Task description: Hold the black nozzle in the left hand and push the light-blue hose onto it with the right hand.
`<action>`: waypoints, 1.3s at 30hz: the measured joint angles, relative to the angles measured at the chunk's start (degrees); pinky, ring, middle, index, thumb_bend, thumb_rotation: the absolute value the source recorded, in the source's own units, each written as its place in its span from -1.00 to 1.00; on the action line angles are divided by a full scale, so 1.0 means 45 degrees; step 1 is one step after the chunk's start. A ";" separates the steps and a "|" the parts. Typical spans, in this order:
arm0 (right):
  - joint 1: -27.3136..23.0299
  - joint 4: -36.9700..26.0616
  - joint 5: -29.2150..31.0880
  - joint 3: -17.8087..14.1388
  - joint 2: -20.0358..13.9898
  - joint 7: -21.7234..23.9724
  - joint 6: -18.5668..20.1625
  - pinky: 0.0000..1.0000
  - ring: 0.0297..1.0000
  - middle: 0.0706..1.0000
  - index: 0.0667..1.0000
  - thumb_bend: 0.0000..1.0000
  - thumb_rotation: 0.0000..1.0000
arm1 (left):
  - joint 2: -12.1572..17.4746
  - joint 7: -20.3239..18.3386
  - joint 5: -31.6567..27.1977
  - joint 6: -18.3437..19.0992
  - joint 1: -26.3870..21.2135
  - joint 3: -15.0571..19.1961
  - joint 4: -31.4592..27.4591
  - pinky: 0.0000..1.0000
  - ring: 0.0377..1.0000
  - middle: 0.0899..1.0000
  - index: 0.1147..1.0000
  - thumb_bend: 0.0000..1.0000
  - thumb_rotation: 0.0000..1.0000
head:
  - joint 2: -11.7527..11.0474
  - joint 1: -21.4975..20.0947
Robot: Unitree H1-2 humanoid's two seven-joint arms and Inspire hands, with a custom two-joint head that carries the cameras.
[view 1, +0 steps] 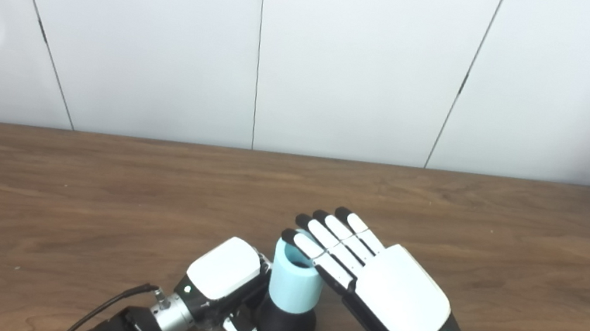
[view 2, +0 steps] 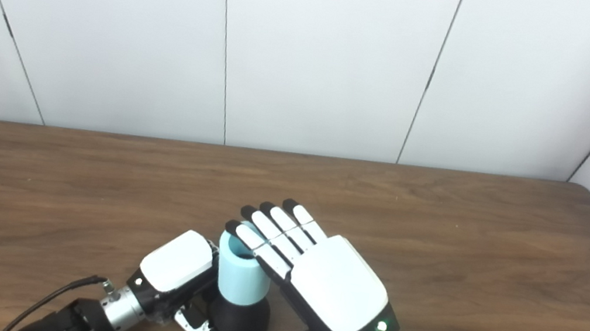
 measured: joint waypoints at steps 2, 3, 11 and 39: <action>-0.0003 0.0000 0.0013 0.0014 0.0096 0.0000 -0.0009 0.99 0.93 0.95 0.90 0.79 0.71 | -0.0001 0.0000 0.0001 -0.0004 0.0000 0.0000 0.0000 -0.86 -0.82 -0.78 -0.17 0.04 -0.91 | -0.0039 0.0020; -0.0003 0.0000 0.0021 0.0019 0.0119 0.0000 -0.0013 0.97 0.92 0.95 0.88 0.79 0.71 | -0.0001 0.0002 0.0001 -0.0008 -0.0001 -0.0001 0.0001 -0.86 -0.82 -0.77 -0.17 0.04 -0.91 | -0.0039 0.0020; -0.0005 0.0000 0.0063 0.0142 0.0212 0.0001 -0.0030 0.96 0.90 0.92 0.86 0.78 0.75 | -0.0002 -0.0015 -0.0001 0.0020 -0.0002 -0.0002 0.0000 -0.81 -0.78 -0.70 -0.17 0.04 -0.91 | -0.0039 0.0039; 0.0349 -0.0329 -0.0779 0.0608 0.0177 -0.0106 -0.0057 0.83 0.82 0.82 0.70 0.72 0.61 | -0.0033 -0.0383 -0.0516 0.0094 -0.0001 0.0018 -0.0046 -0.81 -0.78 -0.72 -0.17 0.04 -0.92 | -0.0059 0.0059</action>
